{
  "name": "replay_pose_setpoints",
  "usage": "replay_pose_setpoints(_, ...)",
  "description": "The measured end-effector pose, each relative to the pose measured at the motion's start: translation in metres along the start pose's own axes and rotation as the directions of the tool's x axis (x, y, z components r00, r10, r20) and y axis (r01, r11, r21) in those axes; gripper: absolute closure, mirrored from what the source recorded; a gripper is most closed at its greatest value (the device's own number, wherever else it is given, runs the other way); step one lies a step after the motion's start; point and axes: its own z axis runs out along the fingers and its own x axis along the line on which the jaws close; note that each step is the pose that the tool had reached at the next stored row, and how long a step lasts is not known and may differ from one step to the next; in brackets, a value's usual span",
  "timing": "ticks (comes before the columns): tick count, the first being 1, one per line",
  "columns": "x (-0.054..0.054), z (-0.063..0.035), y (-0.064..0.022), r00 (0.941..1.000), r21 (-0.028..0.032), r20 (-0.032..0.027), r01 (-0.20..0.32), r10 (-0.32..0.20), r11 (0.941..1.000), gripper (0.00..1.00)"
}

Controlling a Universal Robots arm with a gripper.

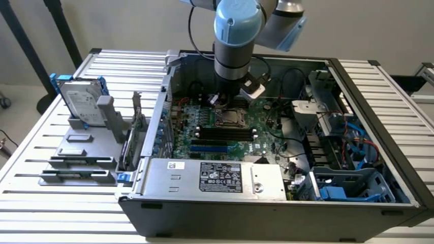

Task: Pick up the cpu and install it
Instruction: 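Install the first cpu locking lever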

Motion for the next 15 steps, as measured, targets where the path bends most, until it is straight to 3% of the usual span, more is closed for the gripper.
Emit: replay_pose_setpoints(15,0.0089,0.0008,0.0089,0.9999,0.0102,0.0106,-0.005,0.005,0.9999,0.89)
